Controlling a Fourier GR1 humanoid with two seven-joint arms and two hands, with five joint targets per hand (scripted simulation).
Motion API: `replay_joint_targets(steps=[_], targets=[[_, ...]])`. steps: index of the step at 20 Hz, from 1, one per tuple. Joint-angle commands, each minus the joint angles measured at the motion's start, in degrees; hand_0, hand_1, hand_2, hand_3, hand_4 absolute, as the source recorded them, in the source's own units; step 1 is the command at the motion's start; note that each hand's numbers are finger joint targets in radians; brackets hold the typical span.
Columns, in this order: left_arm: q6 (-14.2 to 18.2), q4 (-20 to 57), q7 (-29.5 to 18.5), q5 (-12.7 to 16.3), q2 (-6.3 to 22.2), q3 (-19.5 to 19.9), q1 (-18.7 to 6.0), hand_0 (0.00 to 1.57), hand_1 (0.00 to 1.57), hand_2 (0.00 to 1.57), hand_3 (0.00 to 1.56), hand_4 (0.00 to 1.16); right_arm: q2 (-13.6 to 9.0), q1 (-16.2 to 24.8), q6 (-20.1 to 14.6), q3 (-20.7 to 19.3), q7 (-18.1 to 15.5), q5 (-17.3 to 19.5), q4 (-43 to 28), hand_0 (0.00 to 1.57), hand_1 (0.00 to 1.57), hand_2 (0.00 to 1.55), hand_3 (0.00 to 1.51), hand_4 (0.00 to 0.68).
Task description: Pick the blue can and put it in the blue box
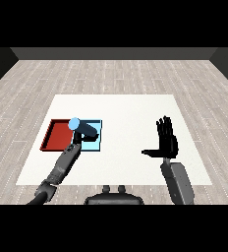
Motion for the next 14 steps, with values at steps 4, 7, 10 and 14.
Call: replay_joint_targets(steps=[4,7,10,14], targets=[[-3.71,16.46,0.89,0.42,4.97,6.34,-4.32,1.57,1.57,1.57,1.52,1.07,0.86,2.34,-1.00,0.12,-0.82,2.66,-1.31,0.00,0.00,0.00,0.00,0.000],[-5.26,21.96,7.43,-1.83,7.74,5.92,-11.82,1.57,1.57,1.57,1.49,1.05,-0.10,-2.11,-0.33,-2.69,1.34,1.00,2.66,0.00,0.00,0.00,0.00,0.000],[-2.38,27.81,8.92,-3.56,6.68,5.68,-12.12,1.57,1.57,1.55,1.40,0.99,2.21,1.51,1.46,-1.87,-3.48,1.32,5.94,0.00,0.00,0.00,0.00,0.000],[-0.93,36.33,9.75,-6.76,4.07,4.24,-16.14,1.57,1.57,1.50,1.38,0.99,1.45,-1.03,1.27,-4.17,-1.54,0.05,7.46,0.00,0.00,0.00,0.00,0.000]])
